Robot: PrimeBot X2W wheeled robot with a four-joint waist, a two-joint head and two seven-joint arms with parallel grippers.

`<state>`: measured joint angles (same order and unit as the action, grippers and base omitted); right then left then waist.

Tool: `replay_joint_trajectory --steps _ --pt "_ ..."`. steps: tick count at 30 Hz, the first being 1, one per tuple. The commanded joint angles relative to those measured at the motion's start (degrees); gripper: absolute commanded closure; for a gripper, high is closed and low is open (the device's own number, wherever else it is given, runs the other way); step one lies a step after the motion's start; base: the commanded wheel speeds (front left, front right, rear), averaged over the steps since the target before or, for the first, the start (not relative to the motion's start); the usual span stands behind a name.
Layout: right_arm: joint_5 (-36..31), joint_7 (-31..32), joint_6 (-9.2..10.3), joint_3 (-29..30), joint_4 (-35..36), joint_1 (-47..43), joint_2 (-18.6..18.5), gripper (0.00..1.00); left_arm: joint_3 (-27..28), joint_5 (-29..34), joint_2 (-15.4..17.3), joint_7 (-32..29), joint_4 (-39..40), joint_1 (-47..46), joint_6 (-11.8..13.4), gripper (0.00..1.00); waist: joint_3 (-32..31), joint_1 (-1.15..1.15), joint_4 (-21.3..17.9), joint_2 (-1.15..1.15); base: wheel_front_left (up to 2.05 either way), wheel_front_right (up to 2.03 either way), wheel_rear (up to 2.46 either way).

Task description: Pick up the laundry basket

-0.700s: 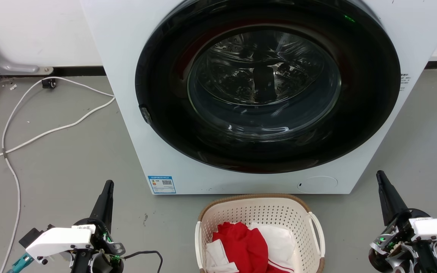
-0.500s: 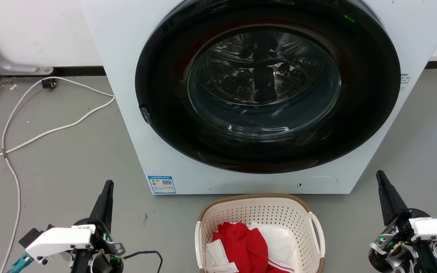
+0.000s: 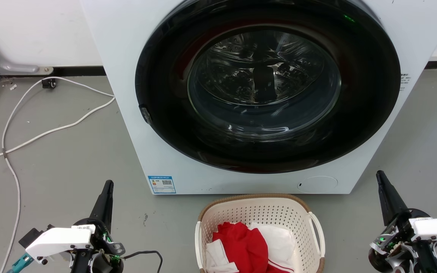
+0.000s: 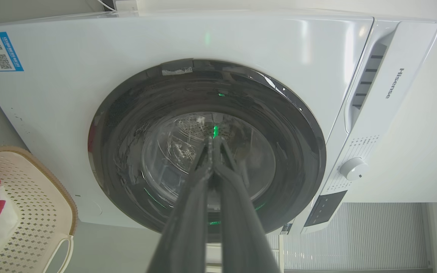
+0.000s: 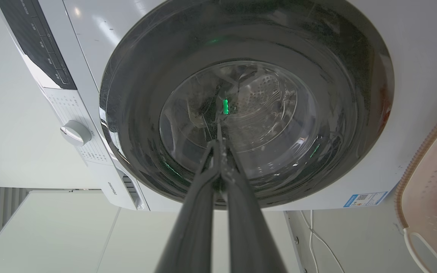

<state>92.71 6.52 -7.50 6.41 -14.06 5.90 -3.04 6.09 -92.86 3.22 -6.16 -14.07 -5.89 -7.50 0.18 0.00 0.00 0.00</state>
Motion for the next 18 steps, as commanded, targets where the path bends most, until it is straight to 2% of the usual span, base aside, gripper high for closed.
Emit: replay_joint_trajectory --steps 1,4,5,12,18 --pt "-0.4 0.1 0.02 0.1 0.0 0.6 0.1 1.00 0.2 0.3 -0.1 -0.3 -0.1 -0.6 -0.2 1.00 0.0 0.00 0.0 0.00 0.00 0.00 0.00" --pt "-0.4 0.1 0.02 0.1 0.0 0.6 0.1 1.00 0.2 0.3 -0.1 -0.2 -0.1 -0.6 -0.2 1.00 0.0 0.00 0.0 0.00 0.00 0.00 0.00" --pt "0.0 0.0 -0.01 0.0 -0.1 -0.1 0.0 0.00 0.0 0.0 0.0 -0.1 -0.2 0.1 0.0 0.00 0.0 0.00 0.0 0.00 0.00 0.00 0.00" --pt "-1.7 -1.3 0.00 -0.4 -0.9 -1.5 0.2 0.00 -0.5 1.8 -0.3 1.2 -0.5 1.3 0.0 0.00 0.0 0.01 0.0 0.00 0.00 0.00 0.00" --pt "-8.9 -3.1 0.00 -0.3 1.1 -1.9 0.2 0.00 -0.4 8.0 -0.3 2.9 1.2 1.4 0.4 0.00 0.1 0.00 0.0 0.00 0.00 0.00 0.00"
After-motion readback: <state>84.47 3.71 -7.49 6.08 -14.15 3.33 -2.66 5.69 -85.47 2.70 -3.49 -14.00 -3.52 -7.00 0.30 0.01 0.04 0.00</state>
